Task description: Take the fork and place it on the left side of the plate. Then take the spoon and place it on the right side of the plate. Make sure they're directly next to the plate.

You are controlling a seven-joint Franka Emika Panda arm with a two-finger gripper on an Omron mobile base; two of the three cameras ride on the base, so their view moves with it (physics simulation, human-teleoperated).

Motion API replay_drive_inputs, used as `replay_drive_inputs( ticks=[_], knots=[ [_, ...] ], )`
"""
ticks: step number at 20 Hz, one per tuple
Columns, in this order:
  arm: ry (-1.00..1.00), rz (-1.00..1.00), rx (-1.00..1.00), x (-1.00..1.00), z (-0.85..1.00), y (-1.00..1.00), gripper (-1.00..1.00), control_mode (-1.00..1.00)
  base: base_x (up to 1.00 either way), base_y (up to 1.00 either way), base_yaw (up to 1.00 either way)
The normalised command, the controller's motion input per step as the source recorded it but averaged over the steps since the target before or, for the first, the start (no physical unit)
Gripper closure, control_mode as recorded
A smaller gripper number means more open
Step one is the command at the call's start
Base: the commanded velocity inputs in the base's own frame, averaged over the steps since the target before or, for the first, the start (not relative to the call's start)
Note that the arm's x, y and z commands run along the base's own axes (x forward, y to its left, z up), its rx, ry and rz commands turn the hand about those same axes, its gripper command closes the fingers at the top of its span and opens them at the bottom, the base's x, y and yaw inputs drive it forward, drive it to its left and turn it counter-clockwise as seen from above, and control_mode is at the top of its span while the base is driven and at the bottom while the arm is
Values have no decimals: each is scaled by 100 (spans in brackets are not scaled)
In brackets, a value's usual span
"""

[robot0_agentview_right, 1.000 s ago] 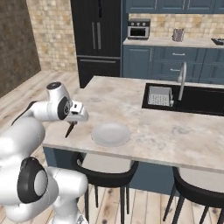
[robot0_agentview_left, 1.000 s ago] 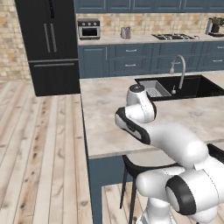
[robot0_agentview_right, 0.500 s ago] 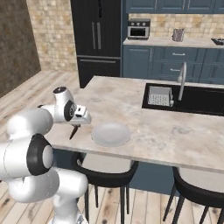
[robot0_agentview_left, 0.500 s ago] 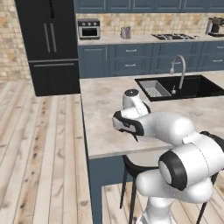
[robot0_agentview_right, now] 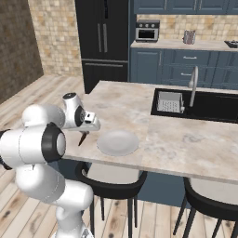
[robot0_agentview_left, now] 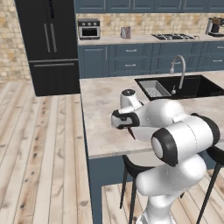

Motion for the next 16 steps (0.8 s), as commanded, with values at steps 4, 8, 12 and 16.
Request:
replay_drive_inputs(
  ticks=[4,8,12,16],
  knots=[
    [4,0,-2,29,-31,-1,100,-100,0,0,0],
    [5,0,-4,16,-42,-7,100,-100,0,0,0],
    [4,0,-3,18,-38,-11,100,-100,0,0,0],
    [1,0,-1,20,-29,-14,100,-100,0,0,0]
  ],
)
